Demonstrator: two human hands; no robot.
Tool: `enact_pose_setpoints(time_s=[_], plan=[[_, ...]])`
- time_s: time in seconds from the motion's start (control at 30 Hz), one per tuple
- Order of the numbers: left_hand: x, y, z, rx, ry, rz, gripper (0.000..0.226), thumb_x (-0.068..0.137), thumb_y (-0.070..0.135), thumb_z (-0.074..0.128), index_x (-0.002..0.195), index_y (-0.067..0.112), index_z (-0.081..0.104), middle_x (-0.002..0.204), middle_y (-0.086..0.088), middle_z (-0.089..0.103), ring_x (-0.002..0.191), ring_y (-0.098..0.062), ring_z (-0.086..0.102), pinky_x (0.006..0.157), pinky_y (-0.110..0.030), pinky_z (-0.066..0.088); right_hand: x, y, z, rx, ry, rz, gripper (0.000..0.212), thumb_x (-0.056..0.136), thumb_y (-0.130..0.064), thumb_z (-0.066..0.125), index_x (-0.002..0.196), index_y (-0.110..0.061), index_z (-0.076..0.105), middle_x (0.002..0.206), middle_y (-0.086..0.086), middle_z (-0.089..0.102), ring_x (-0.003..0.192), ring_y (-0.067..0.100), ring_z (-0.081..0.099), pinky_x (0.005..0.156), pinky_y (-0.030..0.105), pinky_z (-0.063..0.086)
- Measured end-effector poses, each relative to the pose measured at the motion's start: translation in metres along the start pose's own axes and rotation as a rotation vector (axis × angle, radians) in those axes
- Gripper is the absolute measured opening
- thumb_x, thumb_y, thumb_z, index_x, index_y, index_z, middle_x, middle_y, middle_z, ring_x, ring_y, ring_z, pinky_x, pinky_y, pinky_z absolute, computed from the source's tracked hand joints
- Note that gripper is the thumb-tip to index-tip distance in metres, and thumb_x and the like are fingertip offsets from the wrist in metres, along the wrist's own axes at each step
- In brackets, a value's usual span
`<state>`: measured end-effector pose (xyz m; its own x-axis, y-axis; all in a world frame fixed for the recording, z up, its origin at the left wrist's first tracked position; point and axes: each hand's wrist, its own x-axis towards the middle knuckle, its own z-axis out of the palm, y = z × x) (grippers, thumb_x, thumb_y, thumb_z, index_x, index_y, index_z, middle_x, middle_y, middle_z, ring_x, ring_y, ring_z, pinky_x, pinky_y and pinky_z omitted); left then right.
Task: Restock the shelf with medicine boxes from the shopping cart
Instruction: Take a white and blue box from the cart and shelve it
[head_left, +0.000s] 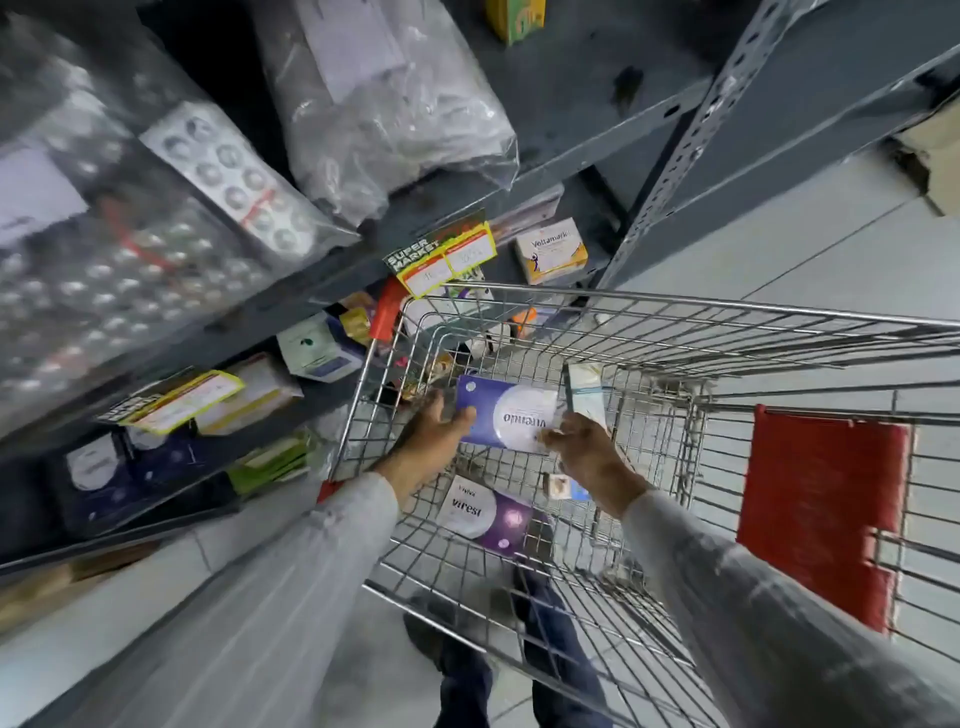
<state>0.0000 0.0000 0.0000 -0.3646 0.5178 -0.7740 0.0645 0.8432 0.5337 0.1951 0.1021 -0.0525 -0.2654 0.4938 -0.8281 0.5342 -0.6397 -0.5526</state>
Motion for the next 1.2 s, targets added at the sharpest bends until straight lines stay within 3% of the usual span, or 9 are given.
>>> enact_pose_setpoints(time_s=[0.17, 0.23, 0.47, 0.63, 0.77, 0.87, 0.97, 1.03, 1.2], plan=[[0.003, -0.009, 0.014, -0.074, 0.009, 0.075, 0.036, 0.105, 0.011, 0.053, 0.141, 0.013, 0.058, 0.133, -0.012, 0.068, 0.121, -0.029, 0.063, 0.107, -0.039, 0.050, 0.001, 0.006, 0.012, 0.101, -0.092, -0.054, 0.031, 0.091, 0.009, 0.067, 0.113, -0.013, 0.071, 0.083, -0.016, 0.080, 0.081, -0.003, 0.071, 0.070, 0.014, 0.056], [-0.005, -0.009, 0.012, -0.108, 0.053, 0.078, 0.037, 0.105, 0.013, 0.054, 0.142, 0.016, 0.059, 0.133, -0.012, 0.070, 0.119, -0.028, 0.065, 0.108, -0.045, 0.051, -0.011, 0.001, 0.013, 0.119, -0.080, -0.096, 0.030, 0.091, 0.009, 0.067, 0.110, -0.013, 0.073, 0.091, -0.014, 0.080, 0.089, 0.000, 0.073, 0.086, 0.023, 0.058], [-0.084, 0.023, -0.009, -0.209, 0.179, 0.263, 0.023, 0.097, 0.032, 0.065, 0.117, 0.043, 0.068, 0.078, 0.019, 0.067, 0.088, -0.014, 0.063, 0.086, -0.038, 0.055, -0.101, -0.043, -0.008, 0.102, 0.116, -0.244, 0.019, 0.084, 0.000, 0.078, 0.085, -0.018, 0.081, 0.099, 0.001, 0.079, 0.099, 0.026, 0.069, 0.081, 0.037, 0.059], [-0.190, 0.046, -0.039, -0.219, 0.335, 0.471, 0.018, 0.083, 0.070, 0.059, 0.083, 0.057, 0.071, 0.081, 0.005, 0.077, 0.076, -0.003, 0.061, 0.080, -0.043, 0.058, -0.233, -0.096, -0.013, -0.056, 0.176, -0.511, 0.037, 0.077, -0.051, 0.079, 0.107, -0.028, 0.081, 0.095, -0.002, 0.083, 0.094, 0.022, 0.078, 0.091, 0.051, 0.060], [-0.288, 0.059, -0.079, -0.354, 0.412, 0.596, 0.044, 0.087, 0.067, 0.061, 0.119, 0.041, 0.075, 0.098, 0.014, 0.082, 0.089, 0.005, 0.067, 0.084, -0.035, 0.058, -0.348, -0.138, 0.011, -0.176, 0.293, -0.734, 0.031, 0.084, -0.060, 0.067, 0.110, -0.047, 0.077, 0.094, -0.019, 0.081, 0.097, 0.005, 0.076, 0.093, 0.047, 0.059], [-0.360, 0.062, -0.121, -0.432, 0.510, 0.747, 0.024, 0.091, 0.062, 0.062, 0.114, 0.063, 0.069, 0.096, 0.027, 0.078, 0.087, 0.010, 0.069, 0.079, -0.032, 0.058, -0.435, -0.167, 0.044, -0.193, 0.302, -0.918, 0.034, 0.083, -0.059, 0.064, 0.115, -0.051, 0.074, 0.097, -0.026, 0.079, 0.092, -0.009, 0.071, 0.081, 0.033, 0.056], [-0.425, 0.062, -0.172, -0.612, 0.527, 0.870, 0.025, 0.090, 0.059, 0.064, 0.111, 0.052, 0.075, 0.102, 0.015, 0.080, 0.098, -0.011, 0.075, 0.087, -0.048, 0.062, -0.510, -0.192, 0.085, -0.124, 0.155, -1.107, 0.035, 0.088, -0.041, 0.072, 0.122, -0.046, 0.073, 0.105, -0.023, 0.079, 0.091, -0.005, 0.073, 0.072, 0.014, 0.052], [-0.463, 0.057, -0.210, -0.701, 0.543, 0.938, 0.035, 0.087, 0.056, 0.064, 0.112, 0.037, 0.079, 0.106, 0.002, 0.078, 0.104, -0.024, 0.074, 0.096, -0.057, 0.057, -0.552, -0.209, 0.114, -0.141, 0.056, -1.204, 0.040, 0.092, -0.028, 0.072, 0.127, -0.048, 0.069, 0.111, -0.020, 0.078, 0.087, 0.000, 0.072, 0.070, 0.017, 0.052], [-0.537, 0.031, -0.312, -0.941, 0.529, 1.008, 0.032, 0.085, 0.044, 0.065, 0.106, 0.023, 0.076, 0.107, -0.004, 0.080, 0.092, -0.011, 0.072, 0.082, -0.037, 0.050, -0.607, -0.255, 0.201, -0.174, -0.148, -1.359, 0.050, 0.097, -0.013, 0.065, 0.130, -0.051, 0.065, 0.111, -0.014, 0.079, 0.085, 0.007, 0.071, 0.072, 0.023, 0.054]])
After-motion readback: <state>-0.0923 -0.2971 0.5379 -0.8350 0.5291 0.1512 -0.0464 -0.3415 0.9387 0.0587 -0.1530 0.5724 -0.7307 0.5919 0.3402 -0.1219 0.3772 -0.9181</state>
